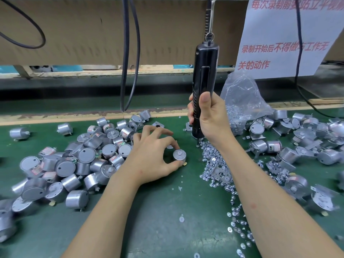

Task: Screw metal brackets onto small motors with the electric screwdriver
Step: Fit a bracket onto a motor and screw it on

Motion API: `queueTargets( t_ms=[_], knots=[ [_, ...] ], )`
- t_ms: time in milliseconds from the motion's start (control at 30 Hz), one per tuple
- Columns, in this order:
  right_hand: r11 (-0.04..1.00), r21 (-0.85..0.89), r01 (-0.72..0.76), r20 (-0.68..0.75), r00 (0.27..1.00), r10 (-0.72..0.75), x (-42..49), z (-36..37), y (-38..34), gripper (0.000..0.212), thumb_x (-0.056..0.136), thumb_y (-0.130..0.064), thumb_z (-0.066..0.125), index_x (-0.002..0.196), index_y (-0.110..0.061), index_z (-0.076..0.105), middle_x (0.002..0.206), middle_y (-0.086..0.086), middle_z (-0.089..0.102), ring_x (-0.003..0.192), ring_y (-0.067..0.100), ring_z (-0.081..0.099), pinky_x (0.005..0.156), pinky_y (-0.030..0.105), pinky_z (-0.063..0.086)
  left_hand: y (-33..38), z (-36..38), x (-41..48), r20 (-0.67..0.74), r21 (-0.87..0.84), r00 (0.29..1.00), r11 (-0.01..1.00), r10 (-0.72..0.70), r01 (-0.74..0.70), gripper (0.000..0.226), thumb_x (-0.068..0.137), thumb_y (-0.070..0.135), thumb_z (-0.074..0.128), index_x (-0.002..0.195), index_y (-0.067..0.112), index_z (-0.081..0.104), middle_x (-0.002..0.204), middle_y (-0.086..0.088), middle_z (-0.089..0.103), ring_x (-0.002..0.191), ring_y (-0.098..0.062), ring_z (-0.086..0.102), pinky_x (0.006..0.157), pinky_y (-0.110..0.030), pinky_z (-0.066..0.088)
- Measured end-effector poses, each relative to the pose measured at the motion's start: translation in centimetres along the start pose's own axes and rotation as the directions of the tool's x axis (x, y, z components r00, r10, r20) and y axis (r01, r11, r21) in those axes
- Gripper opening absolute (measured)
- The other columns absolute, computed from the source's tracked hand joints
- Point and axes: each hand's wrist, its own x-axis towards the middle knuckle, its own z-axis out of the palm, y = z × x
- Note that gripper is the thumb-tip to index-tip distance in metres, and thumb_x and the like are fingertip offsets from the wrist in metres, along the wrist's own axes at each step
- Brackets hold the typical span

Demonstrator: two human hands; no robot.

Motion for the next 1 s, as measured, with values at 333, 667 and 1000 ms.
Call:
queueTargets(
  t_ms=[333,667,1000],
  knots=[
    [1.000,-0.001,-0.003,0.004,1.000,0.003,-0.1,0.1,0.0,0.078,0.068,-0.089,0.055,0.091,-0.014,0.055,0.060,-0.005,0.055,0.051,0.014,0.050,0.052,0.028,0.047,0.1,0.3,0.0,-0.051,-0.003,0.998,0.999,-0.033,0.033,0.046,0.074,0.077,0.048,0.095,0.038,0.060,0.120,0.021,0.053,0.123,-0.014,0.033,0.089,-0.037,0.025],
    [1.000,0.013,0.011,0.002,1.000,-0.011,-0.1,0.1,-0.5,0.077,0.068,-0.089,0.056,0.091,-0.015,0.055,0.060,-0.006,0.055,0.050,0.013,0.050,0.051,0.028,0.046,0.0,1.2,0.7,-0.054,0.209,0.987,0.965,-0.153,0.161,0.038,0.089,0.052,0.051,0.117,0.028,0.061,0.117,0.011,0.065,0.116,-0.023,0.042,0.091,-0.041,0.031],
    [1.000,0.022,0.022,0.022,1.000,-0.022,-0.5,0.6,-1.2,0.078,0.066,-0.089,0.057,0.089,-0.014,0.055,0.060,-0.005,0.054,0.050,0.014,0.050,0.050,0.028,0.044,0.0,0.7,1.0,-0.100,0.055,0.978,0.980,-0.184,0.190,0.038,0.088,0.047,0.065,0.117,0.022,0.065,0.116,0.006,0.065,0.117,-0.022,0.043,0.092,-0.040,0.034]
  ],
)
